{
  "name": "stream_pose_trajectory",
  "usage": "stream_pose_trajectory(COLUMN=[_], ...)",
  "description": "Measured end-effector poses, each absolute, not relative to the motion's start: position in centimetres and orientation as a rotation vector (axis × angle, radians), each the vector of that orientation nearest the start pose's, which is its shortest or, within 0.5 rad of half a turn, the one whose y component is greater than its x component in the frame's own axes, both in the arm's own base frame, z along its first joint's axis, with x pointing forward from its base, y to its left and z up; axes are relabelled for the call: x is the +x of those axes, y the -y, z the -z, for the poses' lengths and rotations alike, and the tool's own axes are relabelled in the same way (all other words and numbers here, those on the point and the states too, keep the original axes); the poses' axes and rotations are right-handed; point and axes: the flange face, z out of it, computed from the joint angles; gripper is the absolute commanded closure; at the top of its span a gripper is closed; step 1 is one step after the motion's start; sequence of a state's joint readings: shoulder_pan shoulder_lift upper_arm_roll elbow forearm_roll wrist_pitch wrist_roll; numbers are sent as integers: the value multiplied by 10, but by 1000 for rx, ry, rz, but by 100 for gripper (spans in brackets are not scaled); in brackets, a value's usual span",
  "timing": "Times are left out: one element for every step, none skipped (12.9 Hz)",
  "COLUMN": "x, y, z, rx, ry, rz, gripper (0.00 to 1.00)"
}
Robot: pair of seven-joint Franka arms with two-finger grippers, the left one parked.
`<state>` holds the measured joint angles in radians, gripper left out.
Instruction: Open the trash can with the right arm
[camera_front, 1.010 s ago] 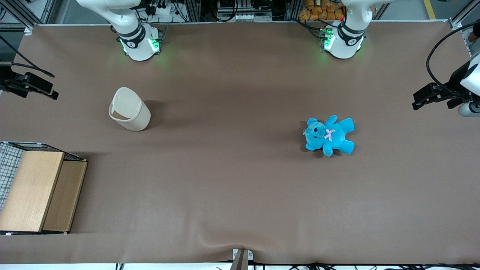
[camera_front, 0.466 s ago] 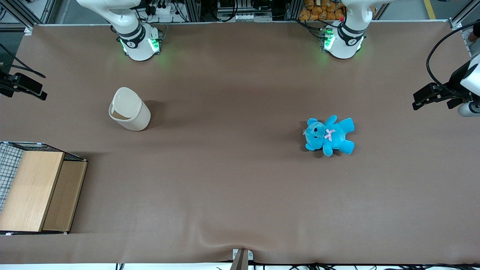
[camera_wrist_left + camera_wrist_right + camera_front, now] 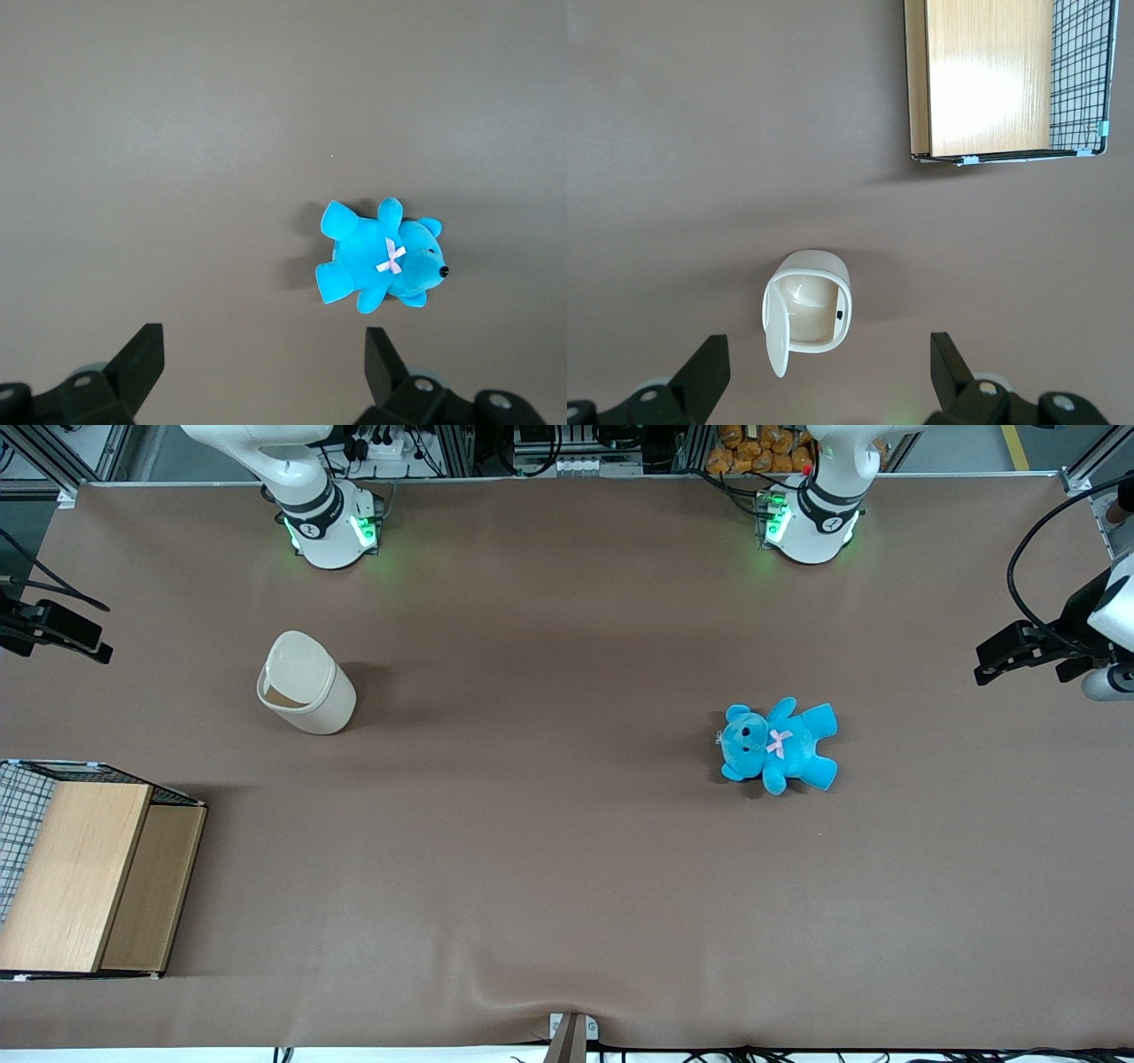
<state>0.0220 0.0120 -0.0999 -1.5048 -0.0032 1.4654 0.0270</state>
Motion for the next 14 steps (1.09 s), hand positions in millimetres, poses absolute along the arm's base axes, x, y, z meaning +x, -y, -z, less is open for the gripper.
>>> stream_pose_trajectory(x=[546, 546, 546, 546, 546, 546, 546, 546, 546, 546, 546, 546, 546, 546], y=[43, 43, 43, 43, 43, 43, 43, 43, 43, 43, 43, 43, 43, 43], z=[-640, -640, -640, -640, -640, -640, -640, -640, -639, -639, -639, -639, -638, -638], rx=[-3140, -3140, -3141, -3141, -3141, -3141, -3141, -3141, -3141, -3141, -3141, -3141, -3141, -3141], ry=[-150, -133, -125, -118, -111, -102, -96, -92, -89, -87, -85, -85, -84, -84], rz=[-81, -81, -81, -82, -84, -84, -84, -84, -85, -85, -86, -87, -89, -90], gripper=[0, 0, 0, 0, 0, 0, 0, 0, 0, 0, 0, 0, 0, 0])
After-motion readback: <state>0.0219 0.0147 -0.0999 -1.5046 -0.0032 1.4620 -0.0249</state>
